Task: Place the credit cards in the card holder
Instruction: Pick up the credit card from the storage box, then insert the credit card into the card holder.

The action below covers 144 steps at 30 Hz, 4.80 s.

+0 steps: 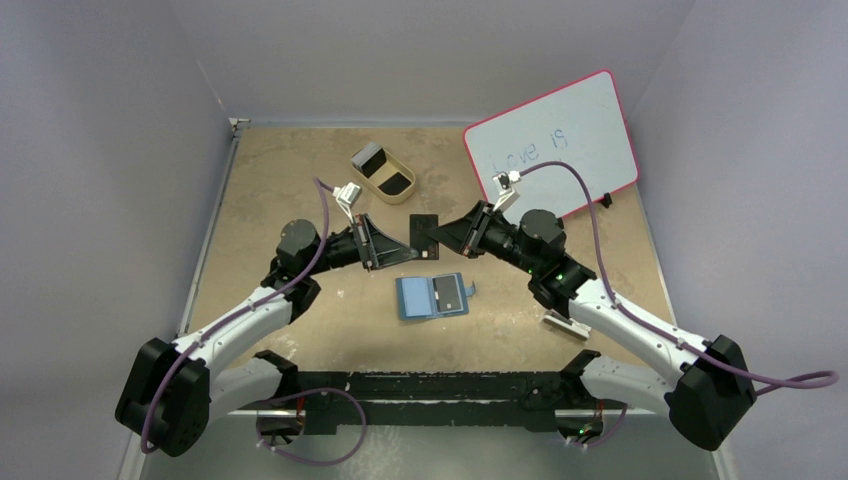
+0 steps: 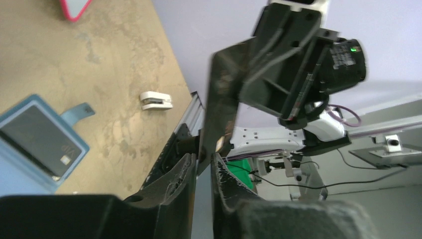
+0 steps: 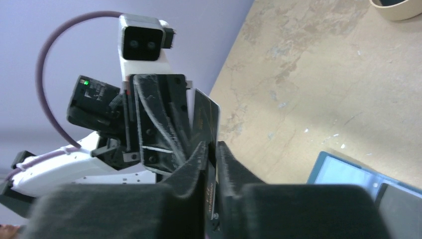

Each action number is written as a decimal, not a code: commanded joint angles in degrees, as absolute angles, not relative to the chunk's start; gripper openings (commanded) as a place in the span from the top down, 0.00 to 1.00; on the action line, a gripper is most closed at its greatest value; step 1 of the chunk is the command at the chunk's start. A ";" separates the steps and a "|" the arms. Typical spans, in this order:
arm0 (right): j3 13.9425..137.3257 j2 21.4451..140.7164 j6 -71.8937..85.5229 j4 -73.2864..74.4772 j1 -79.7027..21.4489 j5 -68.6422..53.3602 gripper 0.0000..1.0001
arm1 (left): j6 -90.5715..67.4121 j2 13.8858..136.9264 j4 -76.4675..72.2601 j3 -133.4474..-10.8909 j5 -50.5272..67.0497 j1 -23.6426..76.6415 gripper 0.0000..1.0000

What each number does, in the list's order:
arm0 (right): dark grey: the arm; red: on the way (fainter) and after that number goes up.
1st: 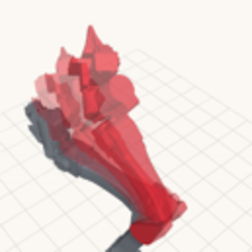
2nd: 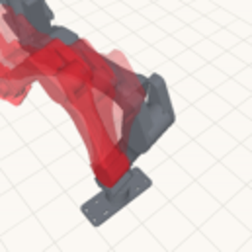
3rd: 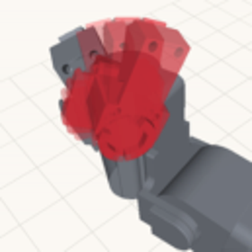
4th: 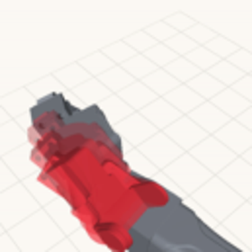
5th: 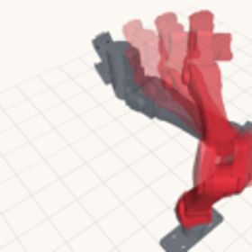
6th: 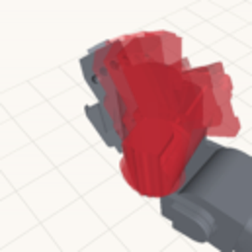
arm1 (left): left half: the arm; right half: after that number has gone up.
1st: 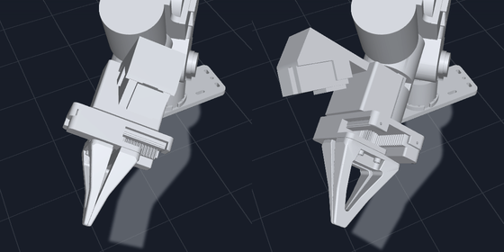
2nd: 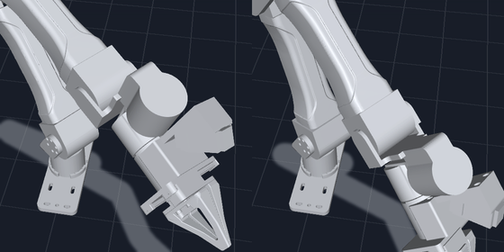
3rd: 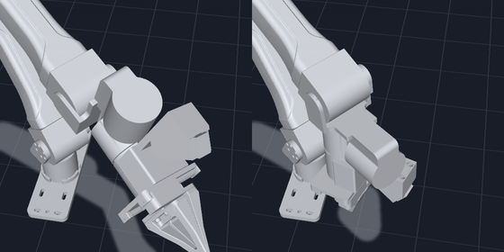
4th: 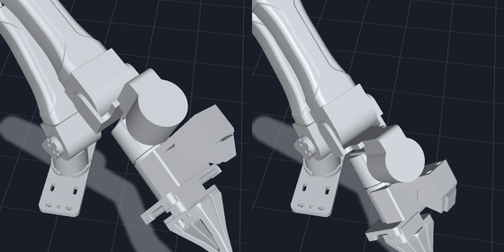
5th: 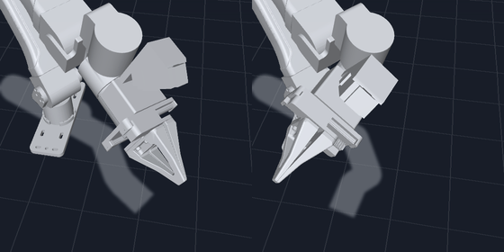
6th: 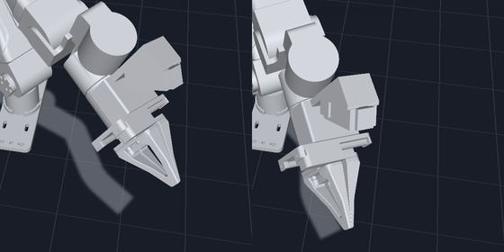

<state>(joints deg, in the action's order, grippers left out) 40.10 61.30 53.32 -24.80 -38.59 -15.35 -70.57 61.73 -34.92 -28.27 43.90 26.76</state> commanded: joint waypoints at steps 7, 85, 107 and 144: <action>39.44 58.39 47.95 -21.45 -37.76 -12.35 1.00 | -46.77 58.90 1.77 -37.36 25.64 26.98 0.61; 23.79 94.42 50.88 -49.28 -31.38 -27.56 1.00 | -56.60 77.70 -22.32 -17.22 17.95 29.00 1.00; 22.93 97.27 53.81 -55.58 -31.67 -28.94 1.00 | -57.62 78.05 -23.03 -17.09 16.88 29.67 1.00; 30.13 86.16 46.38 -24.21 -36.66 -10.22 0.59 | -60.64 75.15 -24.56 -16.05 14.65 30.95 1.00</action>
<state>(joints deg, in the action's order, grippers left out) 28.12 87.64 50.04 -31.68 -36.05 -14.22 -60.51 76.47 -22.22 -16.10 15.14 30.79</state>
